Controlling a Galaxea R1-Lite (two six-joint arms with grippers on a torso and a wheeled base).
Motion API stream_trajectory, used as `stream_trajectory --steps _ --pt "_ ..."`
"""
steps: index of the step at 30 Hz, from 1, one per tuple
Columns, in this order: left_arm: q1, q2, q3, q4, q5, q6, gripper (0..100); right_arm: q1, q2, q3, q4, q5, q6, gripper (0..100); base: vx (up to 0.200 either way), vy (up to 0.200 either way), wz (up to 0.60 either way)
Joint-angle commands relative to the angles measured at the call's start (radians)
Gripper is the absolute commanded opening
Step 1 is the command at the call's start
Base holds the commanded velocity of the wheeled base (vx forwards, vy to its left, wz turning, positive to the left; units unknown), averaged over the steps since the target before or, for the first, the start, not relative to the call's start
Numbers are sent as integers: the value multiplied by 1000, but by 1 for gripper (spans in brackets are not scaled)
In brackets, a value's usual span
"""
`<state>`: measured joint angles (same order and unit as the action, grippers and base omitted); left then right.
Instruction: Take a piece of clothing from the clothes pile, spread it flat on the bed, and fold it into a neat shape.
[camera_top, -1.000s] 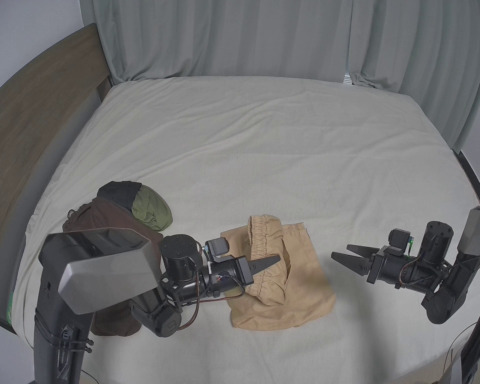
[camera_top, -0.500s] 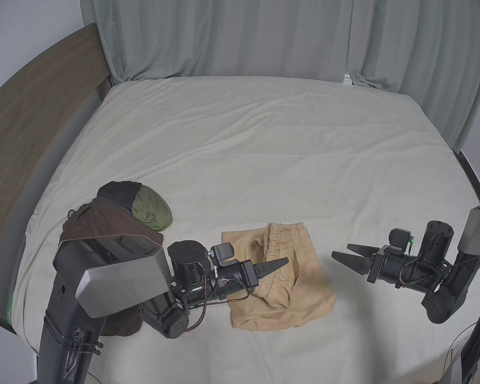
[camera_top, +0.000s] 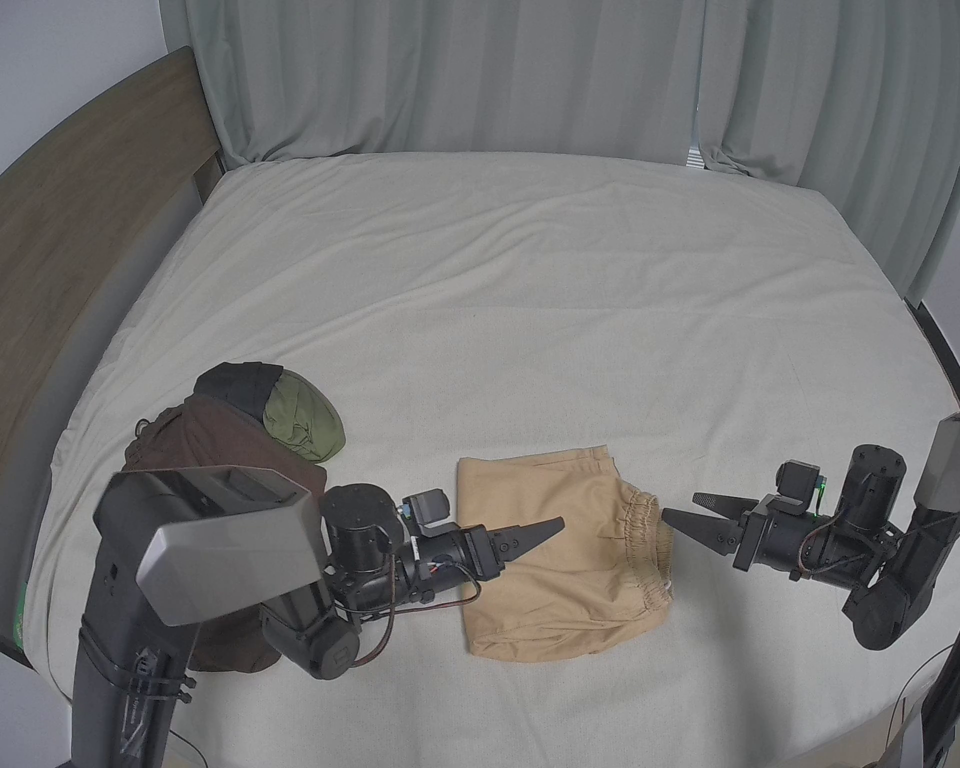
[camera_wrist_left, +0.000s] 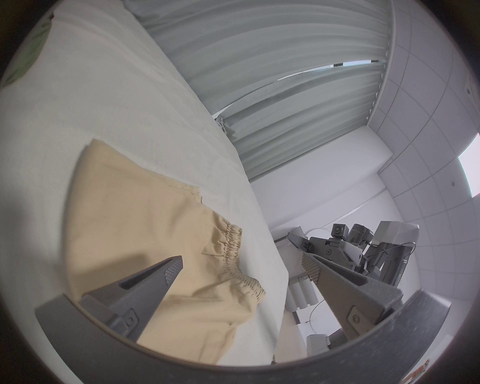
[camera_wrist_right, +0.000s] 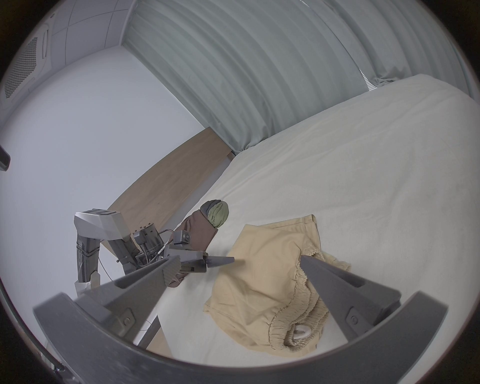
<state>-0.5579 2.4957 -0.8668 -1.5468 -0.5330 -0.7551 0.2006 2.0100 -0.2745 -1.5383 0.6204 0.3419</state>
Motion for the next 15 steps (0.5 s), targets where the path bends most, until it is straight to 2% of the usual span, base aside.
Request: stream_trajectory --steps 1,10,15 --pt "49 -87 72 -1 -1 49 100 5 6 9 0 -1 -3 100 0 0 0" --pt "154 -304 261 1 -18 158 100 14 12 14 0 -4 -3 100 0 0 0" --pt "233 -367 362 1 -21 329 100 22 21 20 0 -7 -4 100 0 0 0"
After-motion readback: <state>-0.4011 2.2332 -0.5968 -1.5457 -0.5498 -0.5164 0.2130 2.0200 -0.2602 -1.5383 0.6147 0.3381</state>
